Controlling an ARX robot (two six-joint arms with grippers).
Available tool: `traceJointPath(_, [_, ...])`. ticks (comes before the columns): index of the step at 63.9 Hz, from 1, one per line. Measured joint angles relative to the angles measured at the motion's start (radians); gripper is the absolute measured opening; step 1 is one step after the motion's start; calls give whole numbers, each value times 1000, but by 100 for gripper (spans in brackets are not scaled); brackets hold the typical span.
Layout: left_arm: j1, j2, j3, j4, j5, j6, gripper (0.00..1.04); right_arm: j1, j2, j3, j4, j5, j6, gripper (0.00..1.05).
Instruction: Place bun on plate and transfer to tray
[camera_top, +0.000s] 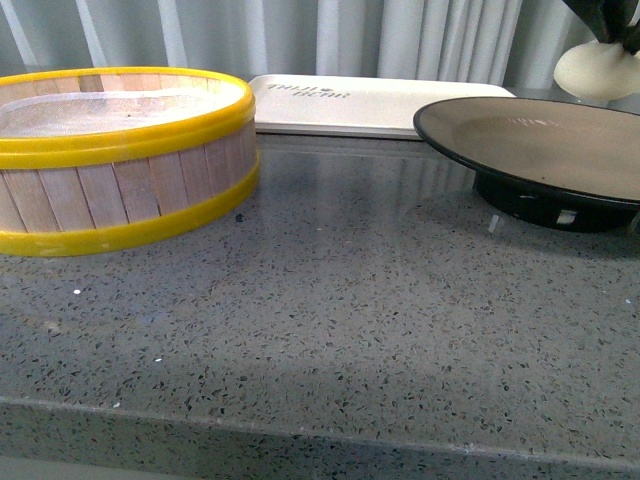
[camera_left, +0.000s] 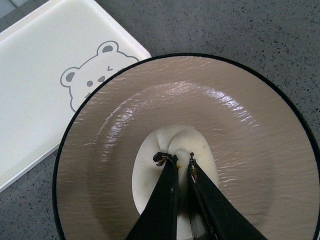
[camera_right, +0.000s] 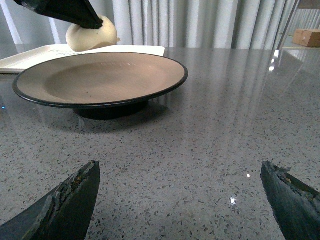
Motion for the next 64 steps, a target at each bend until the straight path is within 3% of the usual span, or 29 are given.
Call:
traceJointPath(60, [-11, 111, 50, -26, -48, 40, 4, 0, 0, 0, 0, 0, 0, 96])
traceJointPath(64, [-11, 117, 55, -31, -51, 40, 15, 0, 0, 0, 0, 0, 0, 96])
